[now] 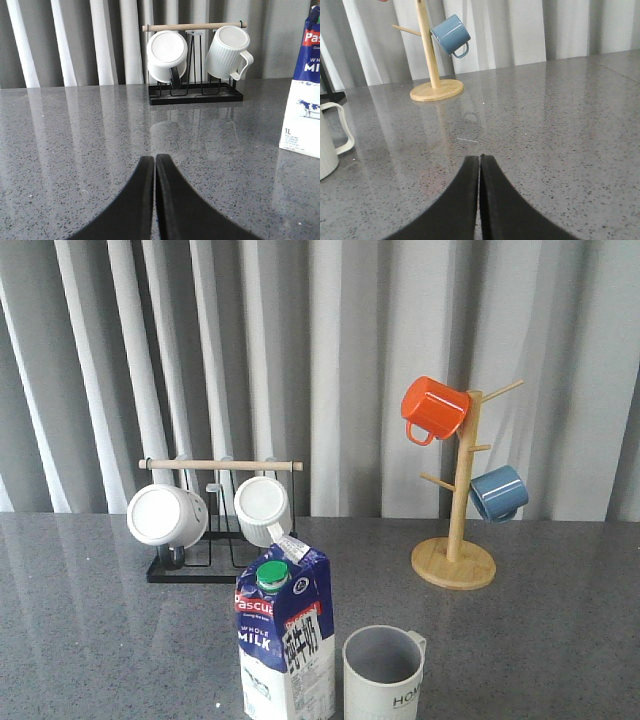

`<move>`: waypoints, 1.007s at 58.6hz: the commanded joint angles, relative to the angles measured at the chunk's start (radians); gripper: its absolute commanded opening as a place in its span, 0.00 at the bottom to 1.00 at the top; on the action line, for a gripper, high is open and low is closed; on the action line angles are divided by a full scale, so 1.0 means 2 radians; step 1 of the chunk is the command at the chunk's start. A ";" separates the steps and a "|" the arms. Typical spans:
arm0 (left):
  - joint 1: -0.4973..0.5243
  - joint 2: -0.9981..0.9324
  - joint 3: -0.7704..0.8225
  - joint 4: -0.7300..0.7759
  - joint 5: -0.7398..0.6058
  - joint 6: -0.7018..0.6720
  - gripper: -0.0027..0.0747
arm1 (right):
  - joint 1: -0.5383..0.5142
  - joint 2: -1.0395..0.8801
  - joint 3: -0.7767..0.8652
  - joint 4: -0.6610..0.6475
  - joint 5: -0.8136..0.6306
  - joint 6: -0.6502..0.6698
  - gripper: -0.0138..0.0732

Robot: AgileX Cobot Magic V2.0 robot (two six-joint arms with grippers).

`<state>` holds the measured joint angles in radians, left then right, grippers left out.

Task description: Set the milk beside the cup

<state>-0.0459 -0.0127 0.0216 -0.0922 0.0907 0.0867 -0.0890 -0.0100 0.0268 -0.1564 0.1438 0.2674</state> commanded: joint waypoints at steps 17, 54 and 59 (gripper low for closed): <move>0.001 -0.005 -0.009 -0.004 -0.036 -0.002 0.03 | -0.005 -0.006 0.005 -0.022 -0.041 -0.006 0.15; 0.001 -0.005 -0.009 -0.004 -0.036 -0.002 0.03 | -0.005 -0.006 0.005 -0.030 -0.029 -0.005 0.15; 0.001 -0.005 -0.009 -0.004 -0.036 -0.002 0.03 | -0.005 -0.006 0.005 -0.030 -0.029 -0.005 0.15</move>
<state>-0.0459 -0.0127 0.0216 -0.0922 0.0907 0.0867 -0.0943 -0.0100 0.0268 -0.2027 0.1544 0.2688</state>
